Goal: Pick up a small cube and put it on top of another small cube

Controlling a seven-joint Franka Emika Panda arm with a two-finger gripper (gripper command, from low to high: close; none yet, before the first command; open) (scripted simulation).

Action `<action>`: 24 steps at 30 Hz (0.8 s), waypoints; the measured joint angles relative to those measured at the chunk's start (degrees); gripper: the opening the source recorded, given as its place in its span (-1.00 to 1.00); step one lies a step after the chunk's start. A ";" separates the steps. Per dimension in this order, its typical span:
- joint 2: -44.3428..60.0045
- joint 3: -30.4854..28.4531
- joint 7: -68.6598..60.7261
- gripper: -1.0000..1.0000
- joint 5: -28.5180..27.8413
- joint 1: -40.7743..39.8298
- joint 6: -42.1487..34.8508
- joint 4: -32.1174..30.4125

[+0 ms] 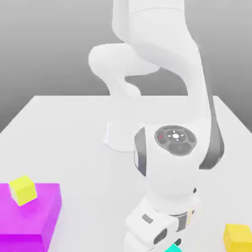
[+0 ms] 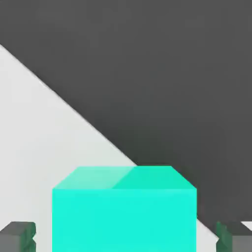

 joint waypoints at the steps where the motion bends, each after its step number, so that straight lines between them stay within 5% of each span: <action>1: 0.00 0.00 0.00 -1.00 0.00 -0.01 -0.03 0.00; 10: -8.42 -0.46 -0.29 -1.00 -1.23 0.73 -6.95 -1.56; 24: -11.80 9.08 -26.08 -1.00 -7.51 3.72 -12.91 0.57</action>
